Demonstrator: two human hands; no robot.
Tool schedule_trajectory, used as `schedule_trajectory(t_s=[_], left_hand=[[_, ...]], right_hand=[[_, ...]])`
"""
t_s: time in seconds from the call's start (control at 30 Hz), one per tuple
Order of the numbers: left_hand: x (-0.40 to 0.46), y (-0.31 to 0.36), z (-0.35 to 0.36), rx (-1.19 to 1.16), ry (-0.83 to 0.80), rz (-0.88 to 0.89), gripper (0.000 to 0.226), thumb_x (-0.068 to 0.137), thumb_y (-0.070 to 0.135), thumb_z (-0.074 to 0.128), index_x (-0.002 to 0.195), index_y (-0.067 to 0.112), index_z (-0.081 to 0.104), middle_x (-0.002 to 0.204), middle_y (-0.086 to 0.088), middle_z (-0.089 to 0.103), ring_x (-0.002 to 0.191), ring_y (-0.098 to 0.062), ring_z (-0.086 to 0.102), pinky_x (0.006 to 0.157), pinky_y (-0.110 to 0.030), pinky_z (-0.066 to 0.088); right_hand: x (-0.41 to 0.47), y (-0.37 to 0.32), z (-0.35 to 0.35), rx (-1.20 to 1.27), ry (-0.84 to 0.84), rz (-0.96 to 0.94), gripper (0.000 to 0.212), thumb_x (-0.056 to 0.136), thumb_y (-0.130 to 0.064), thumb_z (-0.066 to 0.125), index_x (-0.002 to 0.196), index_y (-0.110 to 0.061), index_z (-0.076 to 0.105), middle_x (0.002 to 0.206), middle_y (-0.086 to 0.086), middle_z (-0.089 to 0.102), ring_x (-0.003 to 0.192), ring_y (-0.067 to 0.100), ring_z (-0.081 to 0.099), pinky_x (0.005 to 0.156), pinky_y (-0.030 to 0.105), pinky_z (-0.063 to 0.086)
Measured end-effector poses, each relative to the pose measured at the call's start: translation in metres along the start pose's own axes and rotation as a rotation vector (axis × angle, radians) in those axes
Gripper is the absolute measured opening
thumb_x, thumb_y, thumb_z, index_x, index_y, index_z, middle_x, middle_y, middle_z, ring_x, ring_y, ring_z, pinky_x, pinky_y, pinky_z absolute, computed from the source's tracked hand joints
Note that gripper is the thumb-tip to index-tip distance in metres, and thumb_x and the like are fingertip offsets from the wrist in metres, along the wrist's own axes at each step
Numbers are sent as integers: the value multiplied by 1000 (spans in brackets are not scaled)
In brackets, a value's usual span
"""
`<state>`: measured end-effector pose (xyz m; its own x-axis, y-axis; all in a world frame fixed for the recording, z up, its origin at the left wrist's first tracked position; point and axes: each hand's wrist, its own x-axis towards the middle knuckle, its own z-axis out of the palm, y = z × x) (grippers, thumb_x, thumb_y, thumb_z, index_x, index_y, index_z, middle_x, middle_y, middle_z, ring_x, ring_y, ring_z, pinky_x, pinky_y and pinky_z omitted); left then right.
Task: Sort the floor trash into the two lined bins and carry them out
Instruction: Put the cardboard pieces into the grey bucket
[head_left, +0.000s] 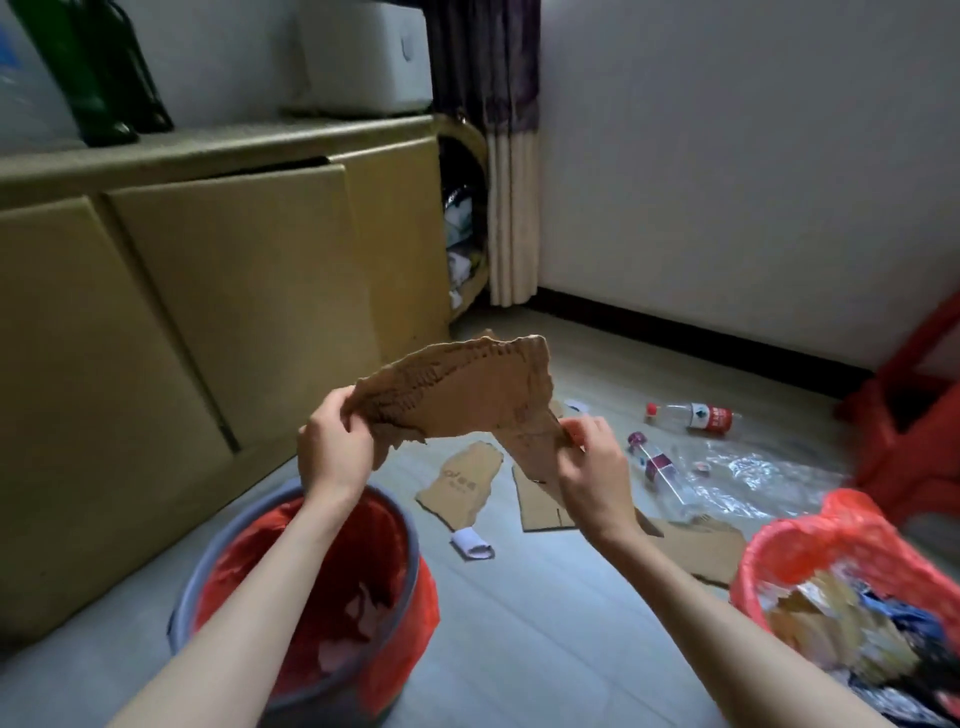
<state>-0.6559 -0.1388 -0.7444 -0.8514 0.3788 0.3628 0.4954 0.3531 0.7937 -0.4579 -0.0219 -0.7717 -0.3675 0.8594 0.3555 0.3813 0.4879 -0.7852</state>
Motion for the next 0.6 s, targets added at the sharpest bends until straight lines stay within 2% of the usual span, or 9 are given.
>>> schedule_trajectory(t_s=[0.03, 0.13, 0.27, 0.37, 0.47, 0.6], left_hand=[[0, -5, -14, 11, 28, -18, 33, 87, 1, 49, 114, 11, 64, 108, -16, 69, 103, -35, 61, 83, -33, 45], [-2, -24, -53, 99, 75, -103, 35, 85, 1, 50, 117, 11, 63, 112, -18, 67, 105, -38, 59, 84, -35, 44], [-4, -59, -90, 197, 59, -190, 36, 84, 1, 50, 115, 13, 63, 114, -20, 65, 106, -40, 58, 84, -38, 45], [-10, -84, -104, 238, 47, -271, 35, 84, 2, 50, 112, 17, 64, 114, -18, 66, 105, -40, 58, 82, -37, 46], [-20, -108, -105, 249, -18, -317, 31, 84, 6, 51, 109, 19, 64, 112, -15, 67, 104, -36, 60, 82, -35, 46], [-30, -133, -97, 284, -172, -488, 22, 88, 28, 55, 107, 27, 66, 118, -6, 65, 108, -31, 59, 88, -35, 46]], right_hand=[[-4, -8, 5, -77, 13, -90, 10, 90, -6, 53, 93, -5, 62, 91, 6, 55, 82, 23, 52, 66, 25, 32], [-12, -26, 20, -265, 41, -266, 8, 87, -6, 60, 93, -5, 65, 91, 12, 59, 80, 30, 56, 61, 30, 41], [-15, -52, 37, -354, 90, -367, 13, 74, 3, 68, 83, -6, 64, 79, 12, 59, 68, 32, 57, 56, 37, 49], [-17, -68, 50, -389, 120, -380, 12, 75, 2, 67, 82, -7, 62, 79, 12, 59, 68, 33, 57, 59, 37, 46], [-20, -79, 61, -367, 95, -342, 9, 82, -1, 60, 89, -5, 62, 88, 15, 59, 79, 35, 56, 65, 39, 44], [-24, -85, 73, -303, 46, -270, 16, 85, -4, 53, 99, -4, 61, 99, 16, 57, 91, 34, 51, 74, 40, 41]])
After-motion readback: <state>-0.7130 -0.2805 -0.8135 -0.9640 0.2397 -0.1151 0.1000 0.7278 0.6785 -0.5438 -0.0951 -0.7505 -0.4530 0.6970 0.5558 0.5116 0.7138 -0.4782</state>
